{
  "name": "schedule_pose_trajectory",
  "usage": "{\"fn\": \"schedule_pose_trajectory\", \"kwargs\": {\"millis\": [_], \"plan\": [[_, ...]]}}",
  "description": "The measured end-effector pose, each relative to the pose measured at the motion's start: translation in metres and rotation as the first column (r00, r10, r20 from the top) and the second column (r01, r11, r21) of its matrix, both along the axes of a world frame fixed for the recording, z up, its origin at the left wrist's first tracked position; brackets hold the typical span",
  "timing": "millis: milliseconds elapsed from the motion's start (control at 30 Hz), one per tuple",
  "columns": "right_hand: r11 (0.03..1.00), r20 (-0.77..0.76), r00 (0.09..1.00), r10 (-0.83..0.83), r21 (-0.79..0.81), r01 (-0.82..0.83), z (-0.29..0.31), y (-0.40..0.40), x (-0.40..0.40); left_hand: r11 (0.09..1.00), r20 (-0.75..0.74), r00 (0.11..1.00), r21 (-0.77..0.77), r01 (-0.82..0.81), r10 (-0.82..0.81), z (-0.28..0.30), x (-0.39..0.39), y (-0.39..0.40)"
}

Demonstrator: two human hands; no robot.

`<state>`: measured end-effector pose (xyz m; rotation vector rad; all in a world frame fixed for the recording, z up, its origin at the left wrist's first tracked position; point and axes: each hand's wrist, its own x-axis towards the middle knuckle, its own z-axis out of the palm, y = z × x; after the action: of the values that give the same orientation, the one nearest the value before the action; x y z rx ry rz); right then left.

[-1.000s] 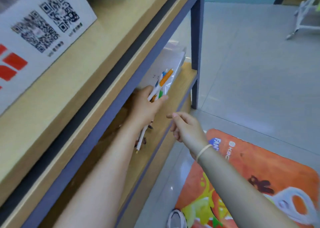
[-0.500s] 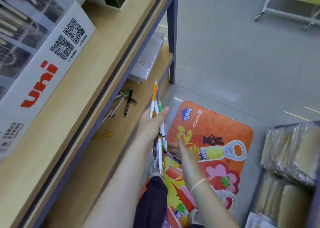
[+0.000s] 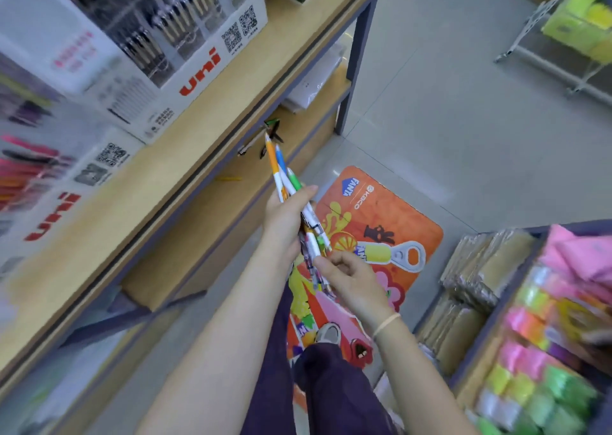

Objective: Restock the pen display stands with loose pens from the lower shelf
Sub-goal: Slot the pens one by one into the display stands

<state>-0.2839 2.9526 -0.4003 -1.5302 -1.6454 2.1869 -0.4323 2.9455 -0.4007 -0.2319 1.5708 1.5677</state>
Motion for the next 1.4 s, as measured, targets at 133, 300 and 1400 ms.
{"fn": "schedule_pose_trajectory", "kwargs": {"millis": [133, 300, 1400], "plan": [[0.999, -0.073, 0.996, -0.047, -0.006, 0.046, 0.063, -0.025, 0.024, 0.997, -0.023, 1.000, 0.072, -0.014, 0.016, 0.062, 0.019, -0.025], [0.998, -0.116, 0.993, -0.038, 0.036, 0.042, 0.118, -0.061, 0.029, 0.991, -0.015, 0.995, 0.098, -0.093, 0.095, 0.117, 0.027, -0.060], [0.980, -0.350, 0.925, -0.149, 0.073, 0.186, 0.192, -0.310, -0.213, 0.689, -0.093, 0.696, 0.289, -0.665, 0.712, 0.239, -0.157, -0.333]]}}
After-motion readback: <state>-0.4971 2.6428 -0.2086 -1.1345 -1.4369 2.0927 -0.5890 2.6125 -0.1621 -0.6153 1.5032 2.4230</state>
